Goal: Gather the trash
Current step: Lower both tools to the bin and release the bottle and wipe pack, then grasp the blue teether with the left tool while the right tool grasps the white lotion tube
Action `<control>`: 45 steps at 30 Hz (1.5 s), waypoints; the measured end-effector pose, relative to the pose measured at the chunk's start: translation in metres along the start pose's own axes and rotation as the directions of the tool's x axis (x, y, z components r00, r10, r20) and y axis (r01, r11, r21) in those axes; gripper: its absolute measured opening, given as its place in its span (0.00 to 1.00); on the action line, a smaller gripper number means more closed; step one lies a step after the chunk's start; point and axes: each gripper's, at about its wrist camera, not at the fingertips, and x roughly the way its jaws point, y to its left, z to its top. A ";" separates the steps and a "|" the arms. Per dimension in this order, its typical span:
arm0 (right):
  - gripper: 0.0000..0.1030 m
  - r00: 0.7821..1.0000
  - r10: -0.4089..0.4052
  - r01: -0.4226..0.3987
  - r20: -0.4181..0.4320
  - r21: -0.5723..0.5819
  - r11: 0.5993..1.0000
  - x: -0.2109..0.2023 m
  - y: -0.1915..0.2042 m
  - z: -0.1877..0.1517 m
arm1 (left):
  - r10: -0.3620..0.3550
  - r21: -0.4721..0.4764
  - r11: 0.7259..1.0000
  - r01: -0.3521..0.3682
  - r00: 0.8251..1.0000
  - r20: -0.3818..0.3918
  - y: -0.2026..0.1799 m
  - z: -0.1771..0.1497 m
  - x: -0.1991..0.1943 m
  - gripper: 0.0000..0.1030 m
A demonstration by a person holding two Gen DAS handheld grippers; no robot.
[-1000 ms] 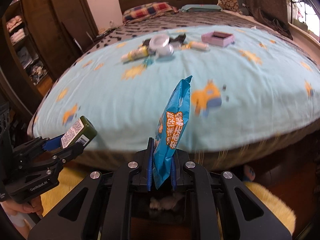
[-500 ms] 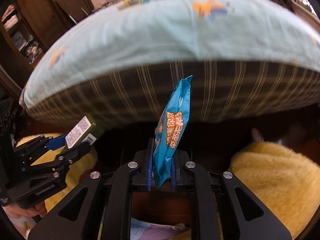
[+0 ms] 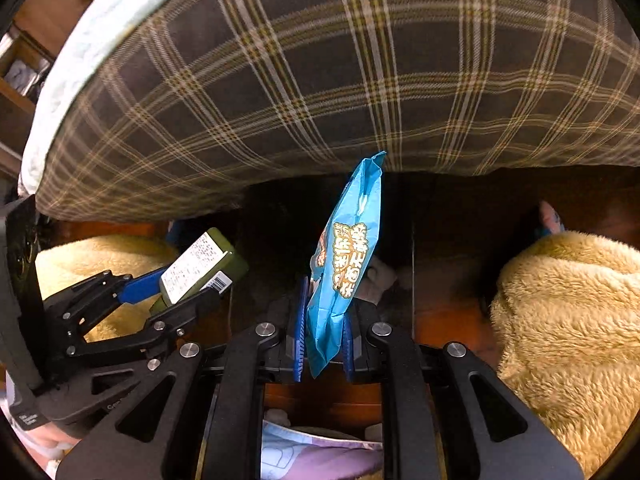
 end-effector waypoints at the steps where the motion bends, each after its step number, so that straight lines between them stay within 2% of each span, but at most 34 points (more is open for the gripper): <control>1: 0.17 1.000 0.000 0.000 -0.002 0.003 1.000 0.002 0.000 0.001 | -0.002 0.000 1.000 0.002 1.000 -0.005 0.001 -0.003 0.001 0.43; 5: 0.18 1.000 0.006 -0.006 -0.010 0.010 1.000 0.005 0.001 0.005 | -0.013 0.002 1.000 0.013 1.000 -0.022 -0.001 -0.004 0.006 0.44; 7: 0.18 1.000 0.005 -0.005 -0.012 0.015 1.000 0.005 0.001 0.008 | -0.017 0.000 1.000 0.017 1.000 -0.021 0.002 -0.005 0.006 0.50; 11: 0.18 1.000 -0.011 0.011 0.001 0.026 1.000 -0.001 -0.004 0.012 | -0.012 -0.006 1.000 0.012 1.000 -0.013 0.005 -0.004 0.002 0.55; 13: 0.29 1.000 -0.024 0.024 0.016 0.034 0.999 -0.008 -0.008 0.017 | -0.004 -0.010 1.000 0.004 1.000 0.001 0.008 -0.003 -0.004 0.62; 15: 0.57 0.998 -0.049 0.047 0.044 0.038 0.998 -0.018 -0.010 0.019 | 0.008 -0.014 1.000 -0.008 1.000 0.022 0.009 -0.001 -0.013 0.69; 16: 0.63 0.995 -0.064 0.062 0.070 0.040 0.997 -0.027 -0.011 0.021 | 0.016 -0.018 1.000 -0.016 0.999 0.036 0.011 0.000 -0.018 0.76; 17: 0.73 0.993 -0.074 0.071 0.087 0.043 0.997 -0.033 -0.011 0.022 | 0.026 -0.023 0.999 -0.025 0.998 0.051 0.012 0.001 -0.024 0.78; 18: 0.81 0.991 -0.083 0.079 0.108 0.046 0.996 -0.040 -0.011 0.024 | 0.034 -0.028 0.999 -0.032 0.997 0.075 0.013 0.003 -0.032 0.80; 19: 0.83 0.987 -0.090 0.084 0.135 0.047 0.995 -0.049 -0.012 0.026 | 0.039 -0.029 0.999 -0.036 0.994 0.098 0.014 0.006 -0.041 0.82; 23: 0.89 0.966 -0.091 0.084 0.240 0.038 0.996 -0.090 -0.011 0.039 | 0.066 0.000 0.998 -0.067 0.977 0.201 0.007 0.018 -0.082 0.90; 27: 0.92 0.935 -0.103 0.100 0.338 0.027 0.995 -0.130 -0.009 0.055 | 0.092 0.042 0.993 -0.109 0.949 0.303 -0.002 0.033 -0.122 0.92; 31: 0.92 0.900 -0.113 0.120 0.421 0.012 0.993 -0.165 -0.011 0.079 | 0.106 0.033 0.991 -0.126 0.930 0.351 -0.002 0.055 -0.147 0.92; 34: 0.92 0.883 -0.131 0.145 0.452 0.005 0.989 -0.176 -0.014 0.100 | 0.105 0.019 0.993 -0.121 0.921 0.376 -0.001 0.074 -0.156 0.92; 40: 0.92 0.867 -0.151 0.164 0.475 0.015 0.986 -0.174 -0.026 0.148 | 0.108 0.025 0.991 -0.128 0.910 0.399 0.000 0.122 -0.158 0.92; 45: 0.92 0.872 -0.159 0.165 0.463 0.027 0.986 -0.160 -0.036 0.186 | 0.099 0.039 0.992 -0.123 0.919 0.382 0.000 0.159 -0.144 0.91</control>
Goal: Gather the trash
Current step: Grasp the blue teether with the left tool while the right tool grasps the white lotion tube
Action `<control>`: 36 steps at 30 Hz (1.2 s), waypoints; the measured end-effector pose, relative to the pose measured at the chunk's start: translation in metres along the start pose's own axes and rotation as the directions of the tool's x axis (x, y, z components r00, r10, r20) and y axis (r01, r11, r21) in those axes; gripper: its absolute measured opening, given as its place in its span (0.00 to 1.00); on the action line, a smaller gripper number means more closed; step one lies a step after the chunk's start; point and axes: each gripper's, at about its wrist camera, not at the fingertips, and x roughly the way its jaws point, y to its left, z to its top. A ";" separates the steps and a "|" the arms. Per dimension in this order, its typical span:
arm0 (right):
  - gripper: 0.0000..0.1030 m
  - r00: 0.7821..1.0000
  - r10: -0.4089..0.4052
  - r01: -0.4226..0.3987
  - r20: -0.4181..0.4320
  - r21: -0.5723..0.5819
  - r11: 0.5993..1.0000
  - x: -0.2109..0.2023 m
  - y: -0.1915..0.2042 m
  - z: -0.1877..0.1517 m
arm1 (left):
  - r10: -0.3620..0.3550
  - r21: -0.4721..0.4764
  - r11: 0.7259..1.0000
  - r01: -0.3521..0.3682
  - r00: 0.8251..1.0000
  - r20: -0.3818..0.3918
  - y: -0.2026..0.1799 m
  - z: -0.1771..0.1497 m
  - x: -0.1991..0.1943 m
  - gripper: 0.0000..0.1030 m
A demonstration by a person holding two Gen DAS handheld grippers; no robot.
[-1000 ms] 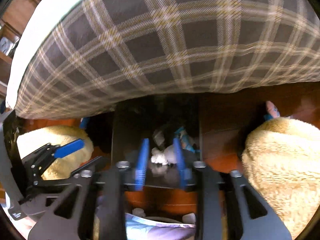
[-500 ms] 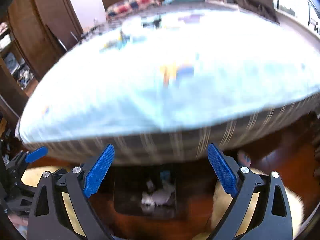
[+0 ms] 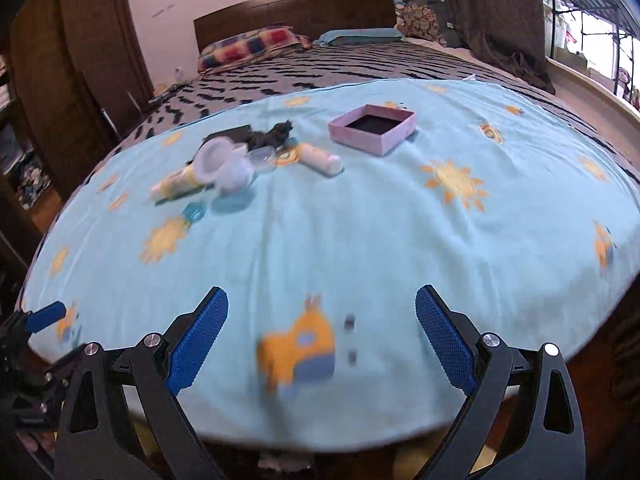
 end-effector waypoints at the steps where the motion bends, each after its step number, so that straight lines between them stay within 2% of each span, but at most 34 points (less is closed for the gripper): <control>1: 0.92 1.000 -0.002 0.002 -0.003 -0.004 1.000 0.008 -0.001 0.009 | -0.006 0.003 1.000 0.006 1.000 -0.003 -0.001 0.007 0.006 0.89; 5: 0.92 1.000 -0.018 0.017 -0.015 -0.030 0.999 0.034 -0.001 0.028 | -0.030 0.014 0.999 0.030 0.999 -0.025 -0.006 0.027 0.029 0.80; 7: 0.90 0.999 -0.007 0.006 -0.033 -0.027 1.000 0.049 -0.001 0.036 | -0.036 0.016 0.999 0.037 0.998 -0.042 -0.008 0.035 0.043 0.70; 16: 0.63 0.999 -0.019 0.014 -0.045 -0.093 0.996 0.087 0.001 0.068 | -0.048 0.023 0.999 0.049 0.997 -0.060 -0.014 0.072 0.089 0.46; 18: 0.57 0.999 -0.019 0.013 -0.051 -0.108 0.994 0.095 0.003 0.075 | -0.048 0.025 0.998 0.050 0.997 -0.061 -0.015 0.080 0.097 0.43; 23: 0.57 0.997 -0.034 0.025 -0.064 -0.142 0.990 0.112 0.012 0.089 | -0.053 0.030 0.998 0.055 0.997 -0.060 -0.017 0.092 0.110 0.39; 25: 0.55 0.997 -0.035 0.023 -0.070 -0.158 0.987 0.118 0.017 0.094 | -0.056 0.029 0.998 0.057 0.997 -0.059 -0.017 0.096 0.115 0.33; 28: 0.47 0.996 -0.037 0.024 -0.080 -0.159 0.987 0.123 0.019 0.097 | -0.063 0.021 0.998 0.065 0.996 -0.059 -0.016 0.100 0.118 0.26; 33: 0.23 0.996 -0.033 0.022 -0.077 -0.137 0.990 0.116 0.017 0.092 | -0.076 0.021 0.997 0.077 0.995 -0.064 -0.014 0.096 0.112 0.26; 36: 0.20 0.997 -0.023 0.013 -0.080 -0.129 0.992 0.106 0.017 0.084 | -0.078 0.018 0.997 0.080 0.995 -0.065 -0.012 0.088 0.102 0.26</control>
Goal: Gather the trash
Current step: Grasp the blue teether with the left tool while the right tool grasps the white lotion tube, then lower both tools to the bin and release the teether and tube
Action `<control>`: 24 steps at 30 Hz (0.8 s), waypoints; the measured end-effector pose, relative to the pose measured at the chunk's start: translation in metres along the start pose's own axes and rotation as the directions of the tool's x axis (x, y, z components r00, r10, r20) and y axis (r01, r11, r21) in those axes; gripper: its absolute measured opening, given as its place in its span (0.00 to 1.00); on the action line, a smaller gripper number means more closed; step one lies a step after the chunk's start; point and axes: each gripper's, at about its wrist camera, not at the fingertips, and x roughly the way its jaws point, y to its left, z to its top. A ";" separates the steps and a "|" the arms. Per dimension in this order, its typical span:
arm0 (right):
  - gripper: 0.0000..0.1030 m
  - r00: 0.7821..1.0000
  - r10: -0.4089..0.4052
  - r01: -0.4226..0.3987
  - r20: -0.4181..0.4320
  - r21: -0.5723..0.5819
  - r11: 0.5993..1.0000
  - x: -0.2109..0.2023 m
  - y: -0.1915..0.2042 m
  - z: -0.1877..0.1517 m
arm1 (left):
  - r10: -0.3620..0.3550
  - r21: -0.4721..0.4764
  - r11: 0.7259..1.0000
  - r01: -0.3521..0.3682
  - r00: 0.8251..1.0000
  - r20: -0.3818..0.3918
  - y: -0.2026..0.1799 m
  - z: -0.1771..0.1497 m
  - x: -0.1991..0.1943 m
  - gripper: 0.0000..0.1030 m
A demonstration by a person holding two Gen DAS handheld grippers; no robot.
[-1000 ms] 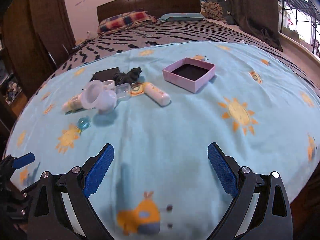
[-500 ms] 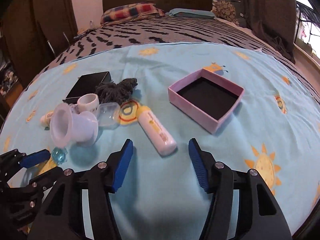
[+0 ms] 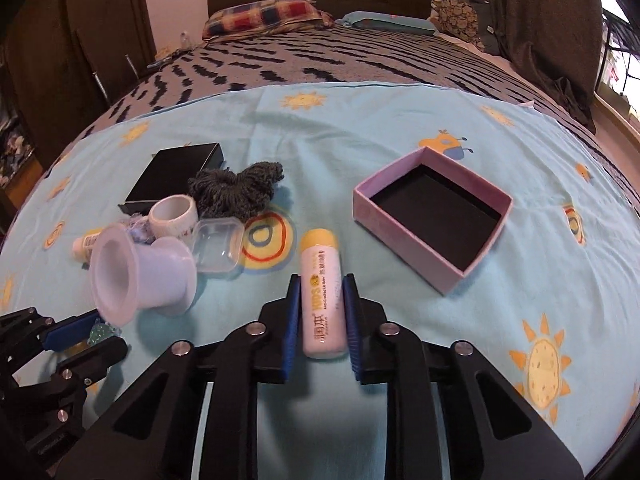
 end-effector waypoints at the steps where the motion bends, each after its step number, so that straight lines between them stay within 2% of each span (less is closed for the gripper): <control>1: 0.20 1.000 0.008 -0.008 0.001 0.000 1.000 -0.007 0.002 -0.006 | 0.001 -0.003 1.000 -0.001 1.000 0.000 0.001 -0.004 -0.004 0.26; 6: 0.20 0.999 0.043 -0.043 0.015 0.001 0.999 -0.034 0.013 -0.032 | -0.003 -0.026 1.000 0.004 1.000 0.003 0.005 -0.033 -0.031 0.26; 15: 0.20 0.993 0.116 -0.116 0.021 0.016 0.993 -0.092 0.037 -0.099 | -0.009 -0.043 0.999 0.010 1.000 0.026 0.000 -0.097 -0.086 0.26; 24: 0.20 0.988 0.156 -0.156 0.006 0.025 0.987 -0.134 0.063 -0.171 | -0.035 -0.051 0.998 0.036 0.999 0.030 -0.014 -0.156 -0.118 0.26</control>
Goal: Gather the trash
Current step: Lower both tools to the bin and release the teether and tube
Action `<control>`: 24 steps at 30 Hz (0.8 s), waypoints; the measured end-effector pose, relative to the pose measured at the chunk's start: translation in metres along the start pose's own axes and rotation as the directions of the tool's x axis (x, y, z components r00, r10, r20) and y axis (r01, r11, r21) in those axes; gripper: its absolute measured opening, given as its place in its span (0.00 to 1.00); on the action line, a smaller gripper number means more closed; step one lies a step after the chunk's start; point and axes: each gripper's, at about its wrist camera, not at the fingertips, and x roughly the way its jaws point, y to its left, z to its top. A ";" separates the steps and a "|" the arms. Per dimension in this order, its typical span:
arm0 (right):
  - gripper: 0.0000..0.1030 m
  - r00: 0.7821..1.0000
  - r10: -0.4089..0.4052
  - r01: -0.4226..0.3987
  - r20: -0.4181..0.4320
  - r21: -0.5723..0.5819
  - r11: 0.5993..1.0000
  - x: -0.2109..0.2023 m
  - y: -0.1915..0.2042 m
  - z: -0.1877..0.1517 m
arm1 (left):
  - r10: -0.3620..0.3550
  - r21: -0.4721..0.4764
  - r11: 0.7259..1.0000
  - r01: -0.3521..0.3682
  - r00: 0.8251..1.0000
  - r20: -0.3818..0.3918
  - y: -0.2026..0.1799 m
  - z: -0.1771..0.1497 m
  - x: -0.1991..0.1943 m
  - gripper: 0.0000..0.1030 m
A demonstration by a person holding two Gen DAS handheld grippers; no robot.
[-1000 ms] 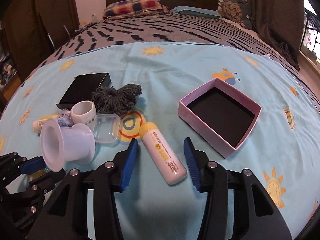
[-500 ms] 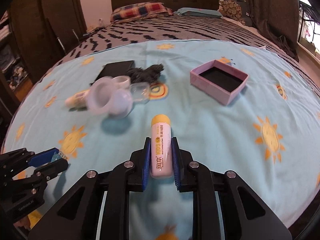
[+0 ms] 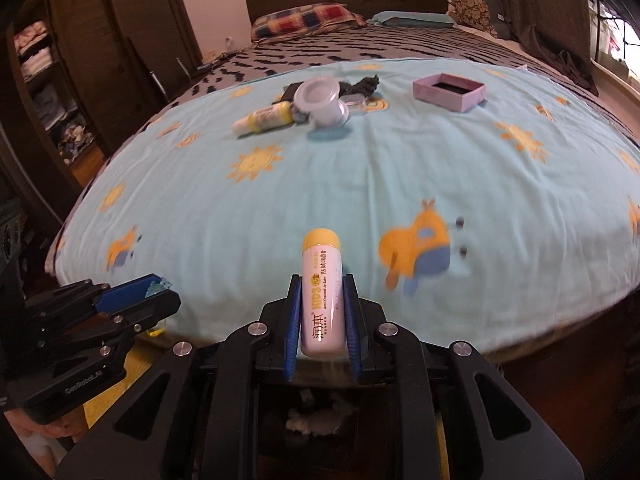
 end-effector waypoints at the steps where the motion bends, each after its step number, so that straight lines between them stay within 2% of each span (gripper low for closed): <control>1: 0.20 1.000 0.002 -0.002 -0.008 0.003 1.000 0.000 0.002 -0.008 | -0.001 -0.001 1.000 0.001 1.000 -0.003 0.000 -0.005 -0.001 0.26; 8: 0.20 0.995 0.008 -0.004 -0.104 0.043 0.999 0.020 0.001 -0.058 | 0.016 -0.002 1.000 -0.016 0.997 -0.080 0.001 -0.052 0.010 0.26; 15: 0.20 0.983 0.026 -0.012 -0.184 0.076 0.997 0.043 0.003 -0.096 | 0.004 -0.039 0.999 -0.011 0.982 -0.188 0.012 -0.094 0.043 0.26; 24: 0.20 0.957 0.023 0.004 -0.288 0.092 0.996 0.077 0.003 -0.131 | 0.026 -0.034 0.999 -0.036 0.962 -0.272 0.013 -0.118 0.080 0.26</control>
